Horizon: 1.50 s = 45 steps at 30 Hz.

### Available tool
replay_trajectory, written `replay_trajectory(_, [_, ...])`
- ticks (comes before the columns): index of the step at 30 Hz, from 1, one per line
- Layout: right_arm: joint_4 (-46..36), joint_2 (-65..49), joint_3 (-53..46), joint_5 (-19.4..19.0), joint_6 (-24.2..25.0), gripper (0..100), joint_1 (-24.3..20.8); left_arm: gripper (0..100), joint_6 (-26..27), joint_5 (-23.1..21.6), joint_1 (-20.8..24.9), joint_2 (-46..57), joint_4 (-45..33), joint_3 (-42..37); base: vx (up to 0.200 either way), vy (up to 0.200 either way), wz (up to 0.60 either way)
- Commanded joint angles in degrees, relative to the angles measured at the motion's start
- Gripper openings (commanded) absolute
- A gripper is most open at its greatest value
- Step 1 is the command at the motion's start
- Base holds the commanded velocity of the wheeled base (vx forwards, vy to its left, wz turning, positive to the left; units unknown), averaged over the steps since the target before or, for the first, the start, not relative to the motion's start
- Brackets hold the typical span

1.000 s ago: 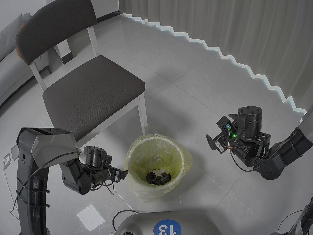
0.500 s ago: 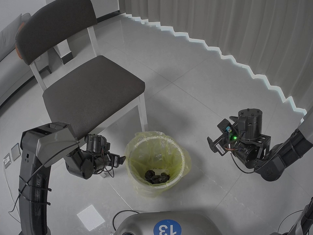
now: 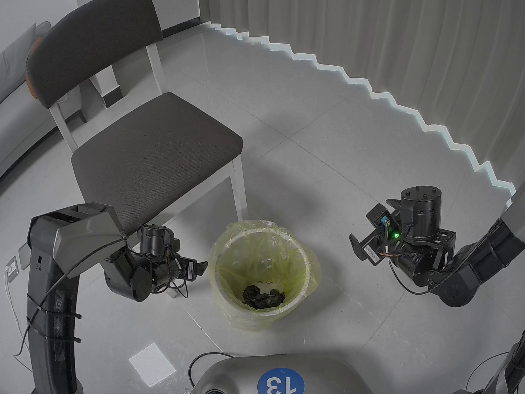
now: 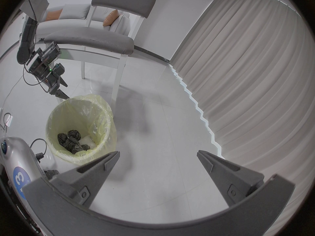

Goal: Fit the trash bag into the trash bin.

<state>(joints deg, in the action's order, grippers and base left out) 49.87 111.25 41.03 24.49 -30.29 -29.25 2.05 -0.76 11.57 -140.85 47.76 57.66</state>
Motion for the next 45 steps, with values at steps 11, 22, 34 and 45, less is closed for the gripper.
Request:
replay_trajectory(11, [0.2, -0.1, -1.3, 0.1, 0.0, 100, 0.0, 100, -0.5, -0.3, 0.8, 2.0, -3.3, 6.4, 0.0, 0.0, 0.0])
replay_trajectory(22, [0.6, -0.2, -2.6, 0.1, 0.1, 100, 0.2, 100, -0.5, -0.2, 2.8, -2.2, -6.7, 11.5, 0.0, 0.0, 0.0])
replay_trajectory(34, [0.7, 0.0, -4.0, 0.0, 0.6, 100, 0.9, 100, 0.3, 0.2, 2.0, -5.3, -11.4, 15.2, 0.0, 0.0, 0.0])
replay_trajectory(45, [2.0, -0.2, -6.1, 0.0, 0.6, 100, 0.9, 100, 0.3, 0.4, 2.0, -2.4, -12.1, 13.3, 0.0, 0.0, 0.0])
